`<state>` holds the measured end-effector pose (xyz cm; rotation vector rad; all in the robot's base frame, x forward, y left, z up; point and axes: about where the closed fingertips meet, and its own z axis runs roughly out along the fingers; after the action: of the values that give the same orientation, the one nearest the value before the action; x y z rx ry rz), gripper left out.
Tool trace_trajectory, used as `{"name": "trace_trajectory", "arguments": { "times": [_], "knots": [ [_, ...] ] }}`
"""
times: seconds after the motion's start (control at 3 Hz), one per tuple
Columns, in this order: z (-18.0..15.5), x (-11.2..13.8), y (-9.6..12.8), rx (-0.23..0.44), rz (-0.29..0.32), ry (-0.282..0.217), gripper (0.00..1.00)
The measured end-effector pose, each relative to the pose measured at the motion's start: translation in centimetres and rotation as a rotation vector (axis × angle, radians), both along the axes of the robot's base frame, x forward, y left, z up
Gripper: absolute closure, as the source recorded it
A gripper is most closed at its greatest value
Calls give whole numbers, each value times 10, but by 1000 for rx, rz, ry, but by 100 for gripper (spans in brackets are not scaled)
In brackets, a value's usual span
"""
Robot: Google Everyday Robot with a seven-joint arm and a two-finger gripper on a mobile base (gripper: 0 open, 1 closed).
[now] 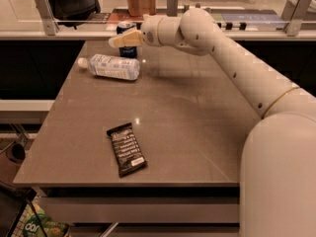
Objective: Move pepsi can near rxbar chocolate
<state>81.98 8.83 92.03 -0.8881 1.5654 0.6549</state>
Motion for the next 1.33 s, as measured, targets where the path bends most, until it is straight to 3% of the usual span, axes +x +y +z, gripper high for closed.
{"name": "trace_trajectory", "arguments": {
  "times": [0.33,0.67,1.33],
  "knots": [
    [-12,16,15,-25,-7,1,0],
    [-34,29,29,-17,-7,13,15],
    [-37,28,35,-17,1,18,62]
  ]
}}
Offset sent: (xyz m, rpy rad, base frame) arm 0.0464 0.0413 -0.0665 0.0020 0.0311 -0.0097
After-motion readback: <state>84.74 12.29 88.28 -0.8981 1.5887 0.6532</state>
